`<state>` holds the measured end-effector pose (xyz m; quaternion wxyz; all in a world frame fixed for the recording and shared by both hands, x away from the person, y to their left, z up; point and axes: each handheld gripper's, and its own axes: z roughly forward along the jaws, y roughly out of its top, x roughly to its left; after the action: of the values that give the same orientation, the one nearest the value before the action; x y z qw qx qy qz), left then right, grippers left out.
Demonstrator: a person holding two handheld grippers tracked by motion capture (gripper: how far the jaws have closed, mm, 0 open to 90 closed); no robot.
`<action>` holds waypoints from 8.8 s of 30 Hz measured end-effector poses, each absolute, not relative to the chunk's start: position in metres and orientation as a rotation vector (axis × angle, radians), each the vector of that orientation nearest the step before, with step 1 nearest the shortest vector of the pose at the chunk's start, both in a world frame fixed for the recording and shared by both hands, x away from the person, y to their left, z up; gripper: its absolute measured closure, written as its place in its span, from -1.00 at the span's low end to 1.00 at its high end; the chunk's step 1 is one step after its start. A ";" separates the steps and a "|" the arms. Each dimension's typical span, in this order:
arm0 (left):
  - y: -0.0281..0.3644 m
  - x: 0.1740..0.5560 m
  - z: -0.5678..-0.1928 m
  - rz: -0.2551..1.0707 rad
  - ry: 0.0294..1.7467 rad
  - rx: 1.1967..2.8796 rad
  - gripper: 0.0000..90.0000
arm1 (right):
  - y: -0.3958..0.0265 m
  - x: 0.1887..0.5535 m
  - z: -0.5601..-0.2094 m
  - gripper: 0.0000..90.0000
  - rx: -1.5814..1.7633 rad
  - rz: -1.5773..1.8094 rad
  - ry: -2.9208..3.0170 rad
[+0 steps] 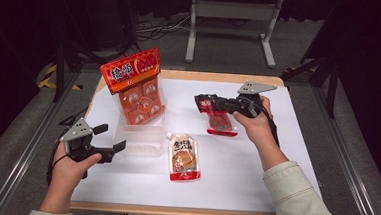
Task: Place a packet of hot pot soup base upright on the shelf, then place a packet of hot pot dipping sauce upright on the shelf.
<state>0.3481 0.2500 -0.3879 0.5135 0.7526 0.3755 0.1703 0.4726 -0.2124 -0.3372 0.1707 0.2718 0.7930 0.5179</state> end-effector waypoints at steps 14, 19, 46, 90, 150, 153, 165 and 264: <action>0.253 0.347 -0.387 0.397 0.884 1.824 -0.87 | -0.207 0.458 -0.317 1.00 0.649 1.622 2.186; 0.252 0.347 -0.387 0.378 0.872 1.839 -0.90 | -0.206 0.454 -0.313 1.00 0.614 1.686 2.158; 0.258 0.343 -0.386 0.374 0.853 1.832 -0.93 | -0.174 0.447 -0.297 1.00 0.440 1.803 2.122; 0.268 0.327 -0.388 0.388 0.883 1.821 -0.94 | -0.085 0.458 -0.302 0.98 0.273 1.861 2.191; 0.269 0.335 -0.388 0.376 0.868 1.811 -0.94 | -0.009 0.477 -0.356 0.93 0.238 1.860 2.241; 0.269 0.335 -0.388 0.377 0.865 1.812 -0.94 | -0.006 0.476 -0.360 0.93 0.242 1.854 2.255; 0.267 0.336 -0.389 0.372 0.864 1.818 -0.94 | -0.010 0.473 -0.376 0.88 0.282 1.861 2.297; 0.263 0.342 -0.387 0.285 0.870 1.763 -0.97 | -0.126 0.448 -0.402 -0.13 0.844 1.248 2.647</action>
<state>0.3416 0.2628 -0.3869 0.5459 0.7436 0.3668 0.1201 0.4479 -0.1264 -0.4021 0.0479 0.2769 0.8680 0.4093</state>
